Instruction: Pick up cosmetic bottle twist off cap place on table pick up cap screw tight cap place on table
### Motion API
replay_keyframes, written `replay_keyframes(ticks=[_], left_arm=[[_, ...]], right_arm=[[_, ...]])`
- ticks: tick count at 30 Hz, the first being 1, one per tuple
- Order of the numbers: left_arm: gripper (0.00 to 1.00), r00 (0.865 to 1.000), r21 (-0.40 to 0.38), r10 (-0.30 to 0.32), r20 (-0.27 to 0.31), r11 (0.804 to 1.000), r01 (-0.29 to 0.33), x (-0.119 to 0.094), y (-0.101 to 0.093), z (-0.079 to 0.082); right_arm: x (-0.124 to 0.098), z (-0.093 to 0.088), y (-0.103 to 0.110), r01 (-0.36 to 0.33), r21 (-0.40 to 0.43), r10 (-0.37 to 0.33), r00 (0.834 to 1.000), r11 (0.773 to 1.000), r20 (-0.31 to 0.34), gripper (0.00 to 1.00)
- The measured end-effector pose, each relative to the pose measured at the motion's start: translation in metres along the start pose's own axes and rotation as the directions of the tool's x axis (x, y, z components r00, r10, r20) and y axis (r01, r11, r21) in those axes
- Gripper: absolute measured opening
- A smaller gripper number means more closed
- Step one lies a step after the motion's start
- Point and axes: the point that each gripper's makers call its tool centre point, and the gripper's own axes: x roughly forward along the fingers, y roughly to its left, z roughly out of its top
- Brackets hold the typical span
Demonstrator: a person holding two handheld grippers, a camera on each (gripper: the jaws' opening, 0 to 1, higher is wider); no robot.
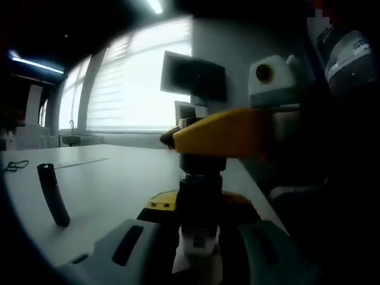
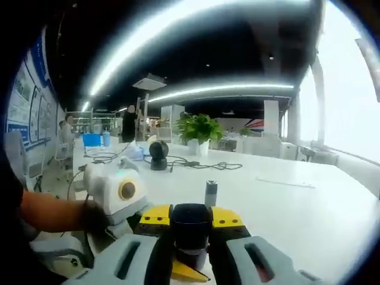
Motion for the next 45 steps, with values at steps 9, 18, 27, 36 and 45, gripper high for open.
replay_keyframes(ticks=[9,18,27,36,45], left_arm=[[0.15,1.0,-0.002,0.0,-0.001,1.0,0.0,0.0,0.001,-0.001],[0.15,1.0,-0.002,0.0,-0.001,1.0,0.0,0.0,0.001,-0.001],[0.15,1.0,-0.002,0.001,0.0,1.0,-0.001,0.0,0.001,-0.001],[0.15,1.0,-0.003,0.001,0.0,1.0,-0.001,0.0,0.0,-0.001],[0.15,1.0,-0.004,-0.003,0.0,1.0,0.003,0.0,0.0,-0.001]], right_arm=[[-0.004,0.002,0.006,-0.103,-0.056,0.105,0.994,0.993,0.031,0.29],[-0.014,0.027,0.006,-0.376,-0.142,0.389,0.918,0.916,0.075,0.31],[-0.015,0.022,0.006,-0.645,-0.135,0.655,0.754,0.752,0.045,0.33],[-0.004,0.009,0.019,-0.783,-0.148,0.789,0.613,0.604,-0.023,0.29],[-0.005,0.002,0.028,-0.819,-0.116,0.822,0.568,0.562,-0.032,0.19]])
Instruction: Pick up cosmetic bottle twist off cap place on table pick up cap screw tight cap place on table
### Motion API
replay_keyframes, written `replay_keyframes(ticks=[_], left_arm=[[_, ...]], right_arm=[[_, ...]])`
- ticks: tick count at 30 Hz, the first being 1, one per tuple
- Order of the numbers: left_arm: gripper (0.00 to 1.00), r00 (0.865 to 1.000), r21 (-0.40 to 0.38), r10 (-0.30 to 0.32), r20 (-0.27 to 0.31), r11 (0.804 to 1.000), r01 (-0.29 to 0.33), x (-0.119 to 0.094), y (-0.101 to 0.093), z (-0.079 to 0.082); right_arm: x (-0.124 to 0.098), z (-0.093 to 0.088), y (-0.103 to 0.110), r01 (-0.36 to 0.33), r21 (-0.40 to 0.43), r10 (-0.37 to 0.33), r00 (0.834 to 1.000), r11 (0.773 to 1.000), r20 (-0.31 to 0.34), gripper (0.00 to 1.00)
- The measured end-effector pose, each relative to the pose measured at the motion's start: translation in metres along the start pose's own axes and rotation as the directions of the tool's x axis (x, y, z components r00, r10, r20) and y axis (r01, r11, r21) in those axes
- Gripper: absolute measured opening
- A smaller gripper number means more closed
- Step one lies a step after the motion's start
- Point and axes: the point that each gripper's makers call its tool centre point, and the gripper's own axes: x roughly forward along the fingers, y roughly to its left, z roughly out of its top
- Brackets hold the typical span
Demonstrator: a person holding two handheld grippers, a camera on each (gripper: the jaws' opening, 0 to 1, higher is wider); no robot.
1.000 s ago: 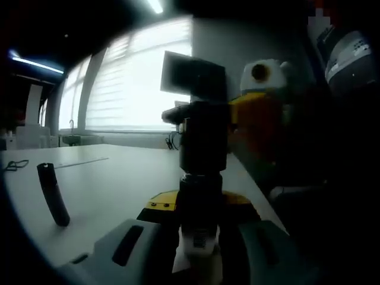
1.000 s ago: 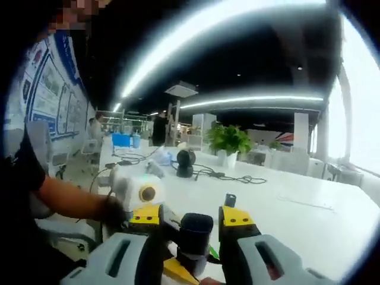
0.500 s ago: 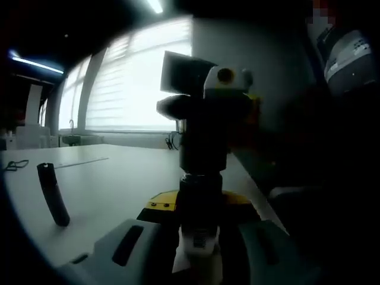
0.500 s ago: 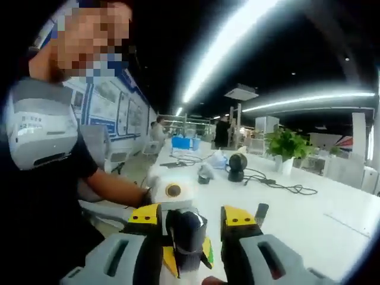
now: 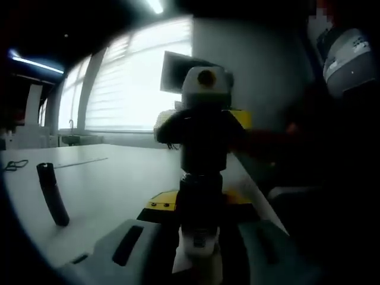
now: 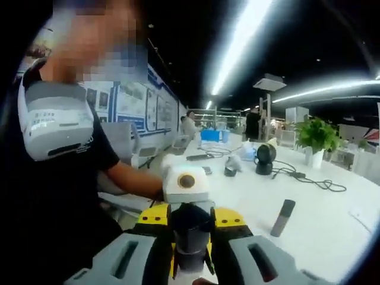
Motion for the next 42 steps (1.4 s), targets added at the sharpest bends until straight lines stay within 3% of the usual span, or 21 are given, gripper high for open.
replay_keyframes(ticks=[6,12,22,26,29,37,42], left_arm=[[0.15,1.0,0.003,-0.005,0.0,1.0,0.005,0.0,0.0,0.0],[0.15,1.0,0.003,-0.005,0.0,1.0,0.005,0.0,0.0,0.0],[0.15,1.0,0.008,-0.003,-0.002,1.0,0.003,0.0,0.001,-0.001],[0.15,1.0,0.006,-0.001,-0.003,1.0,0.001,0.0,0.002,-0.001],[0.15,1.0,0.006,0.003,-0.004,1.0,-0.003,0.0,0.002,-0.001],[0.15,1.0,0.007,0.007,-0.005,1.0,-0.007,0.0,0.002,-0.001],[0.15,1.0,0.006,0.008,-0.005,1.0,-0.008,0.0,0.002,-0.001]], right_arm=[[0.0,0.0,0.001,0.017,0.01,-0.017,1.0,1.0,0.005,0.18],[0.002,0.0,0.001,0.045,-0.001,-0.045,0.998,0.999,-0.041,0.18],[-0.002,-0.002,-0.004,0.211,0.022,-0.21,0.976,0.977,-0.057,0.18],[-0.004,-0.002,-0.006,0.297,0.044,-0.295,0.954,0.954,-0.051,0.18],[-0.006,-0.002,-0.01,0.37,0.06,-0.367,0.928,0.927,-0.059,0.18],[-0.009,-0.003,-0.013,0.527,0.079,-0.523,0.85,0.846,-0.062,0.18],[-0.012,-0.002,-0.015,0.611,0.093,-0.608,0.792,0.786,-0.06,0.18]])
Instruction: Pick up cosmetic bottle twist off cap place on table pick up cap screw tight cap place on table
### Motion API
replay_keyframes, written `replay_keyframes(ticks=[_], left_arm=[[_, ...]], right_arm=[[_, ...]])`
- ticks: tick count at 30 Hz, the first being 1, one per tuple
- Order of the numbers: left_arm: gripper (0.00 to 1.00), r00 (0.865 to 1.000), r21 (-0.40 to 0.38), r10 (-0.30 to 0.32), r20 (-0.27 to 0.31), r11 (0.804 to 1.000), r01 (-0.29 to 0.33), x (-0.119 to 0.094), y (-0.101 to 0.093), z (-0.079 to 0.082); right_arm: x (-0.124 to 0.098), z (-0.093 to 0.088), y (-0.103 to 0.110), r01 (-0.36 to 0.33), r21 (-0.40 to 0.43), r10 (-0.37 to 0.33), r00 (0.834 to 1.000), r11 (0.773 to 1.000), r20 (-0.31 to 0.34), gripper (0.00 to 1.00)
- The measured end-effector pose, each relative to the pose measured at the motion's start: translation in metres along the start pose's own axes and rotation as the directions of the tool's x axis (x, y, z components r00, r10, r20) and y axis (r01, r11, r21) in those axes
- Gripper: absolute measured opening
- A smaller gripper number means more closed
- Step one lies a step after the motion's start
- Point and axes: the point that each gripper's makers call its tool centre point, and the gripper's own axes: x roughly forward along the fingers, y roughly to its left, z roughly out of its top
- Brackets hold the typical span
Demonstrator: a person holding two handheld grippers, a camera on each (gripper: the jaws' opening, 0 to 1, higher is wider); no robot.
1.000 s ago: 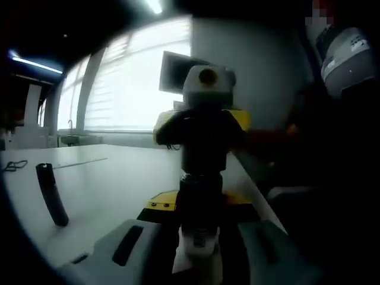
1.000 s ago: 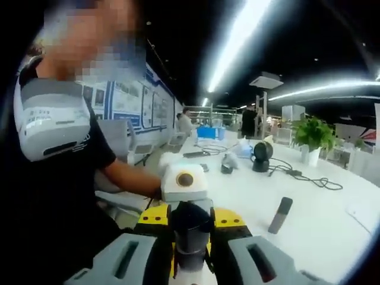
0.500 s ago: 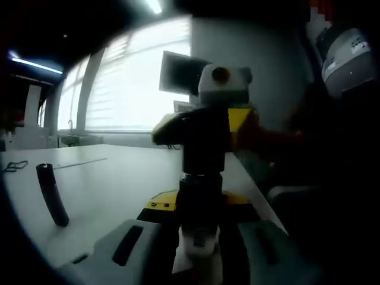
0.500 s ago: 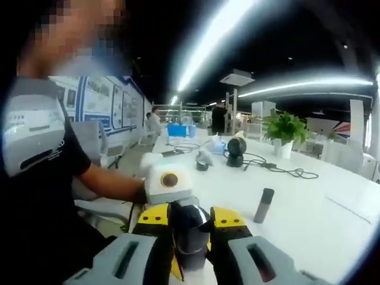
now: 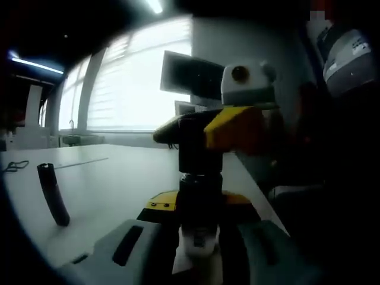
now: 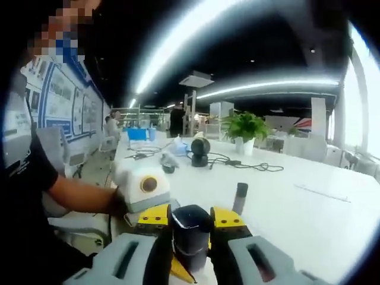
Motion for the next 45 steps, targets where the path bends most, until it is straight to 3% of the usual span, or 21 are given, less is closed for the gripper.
replay_keyframes(ticks=[7,13,32,36,45], left_arm=[[0.15,1.0,0.001,0.002,0.0,1.0,-0.002,0.0,-0.001,0.0],[0.15,1.0,0.0,0.007,-0.001,1.0,-0.007,0.0,0.0,0.0],[0.15,1.0,-0.009,0.013,0.002,1.0,-0.013,-0.001,0.003,0.0],[0.15,1.0,-0.007,0.01,0.001,1.0,-0.01,-0.001,0.003,-0.001],[0.15,1.0,-0.007,0.011,0.001,1.0,-0.011,-0.002,0.003,-0.001]], right_arm=[[-0.003,0.0,-0.008,0.183,0.044,-0.184,0.983,0.982,0.015,0.18],[-0.004,0.0,-0.01,0.275,0.041,-0.276,0.96,0.961,0.037,0.18],[-0.001,0.001,-0.009,0.255,0.02,-0.255,0.966,0.967,0.046,0.2],[0.003,-0.006,-0.006,0.244,0.002,-0.244,0.969,0.97,0.032,0.29],[-0.003,0.006,-0.006,0.234,-0.018,-0.232,0.97,0.972,0.078,0.31]])
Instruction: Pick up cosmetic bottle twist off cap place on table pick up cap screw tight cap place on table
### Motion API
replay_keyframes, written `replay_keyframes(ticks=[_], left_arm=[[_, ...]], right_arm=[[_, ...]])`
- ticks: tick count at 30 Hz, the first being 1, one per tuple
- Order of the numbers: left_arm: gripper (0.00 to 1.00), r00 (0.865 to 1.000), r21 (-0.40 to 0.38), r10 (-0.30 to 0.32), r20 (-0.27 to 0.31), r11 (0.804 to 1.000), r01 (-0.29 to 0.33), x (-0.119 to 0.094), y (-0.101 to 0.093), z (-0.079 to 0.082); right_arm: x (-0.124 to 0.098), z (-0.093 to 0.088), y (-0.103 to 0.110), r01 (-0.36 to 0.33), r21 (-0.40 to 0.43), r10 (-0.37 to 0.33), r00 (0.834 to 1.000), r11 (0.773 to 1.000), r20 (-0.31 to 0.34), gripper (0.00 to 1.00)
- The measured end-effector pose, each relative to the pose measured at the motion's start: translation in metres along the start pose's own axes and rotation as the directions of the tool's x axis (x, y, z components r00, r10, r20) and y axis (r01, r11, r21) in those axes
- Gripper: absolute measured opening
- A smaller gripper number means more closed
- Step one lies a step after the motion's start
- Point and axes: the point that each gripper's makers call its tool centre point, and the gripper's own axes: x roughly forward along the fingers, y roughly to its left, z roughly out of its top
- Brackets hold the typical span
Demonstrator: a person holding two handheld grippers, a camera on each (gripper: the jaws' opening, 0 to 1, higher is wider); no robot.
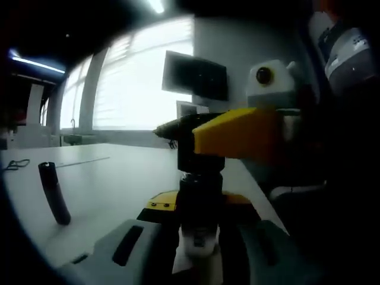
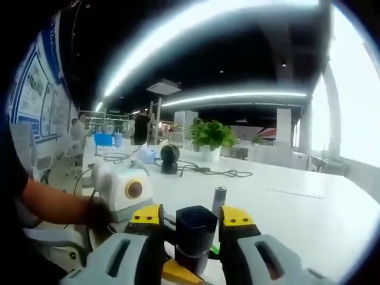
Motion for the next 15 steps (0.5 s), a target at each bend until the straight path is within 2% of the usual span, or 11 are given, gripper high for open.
replay_keyframes(ticks=[3,6,9,11,12,13,15], left_arm=[[0.15,1.0,-0.001,0.0,0.0,1.0,0.0,0.0,0.001,0.0],[0.15,1.0,-0.001,0.0,0.0,1.0,0.0,0.0,0.001,0.0],[0.15,1.0,-0.001,0.0,0.0,1.0,0.0,0.0,0.0,0.0],[0.15,1.0,-0.001,-0.001,0.0,1.0,0.001,0.0,0.0,0.0],[0.15,1.0,0.0,-0.001,0.0,1.0,0.001,0.0,-0.001,0.0],[0.15,1.0,0.0,-0.001,0.0,1.0,0.001,0.0,-0.001,0.0],[0.15,1.0,0.0,-0.001,0.0,1.0,0.001,0.0,-0.001,0.0]], right_arm=[[-0.004,0.012,0.0,-0.059,0.004,0.058,0.997,0.998,0.043,0.33],[-0.006,0.019,-0.001,-0.155,-0.009,0.155,0.986,0.988,0.062,0.34],[-0.009,0.016,0.004,-0.293,-0.026,0.294,0.955,0.956,0.042,0.34],[-0.011,0.012,0.008,-0.366,-0.037,0.367,0.93,0.93,0.022,0.35],[-0.011,0.012,0.006,-0.38,-0.042,0.381,0.924,0.924,0.021,0.35],[-0.013,0.008,0.011,-0.44,-0.057,0.441,0.897,0.896,0.007,0.35],[-0.012,0.006,0.011,-0.477,-0.018,0.478,0.878,0.878,0.011,0.34]])
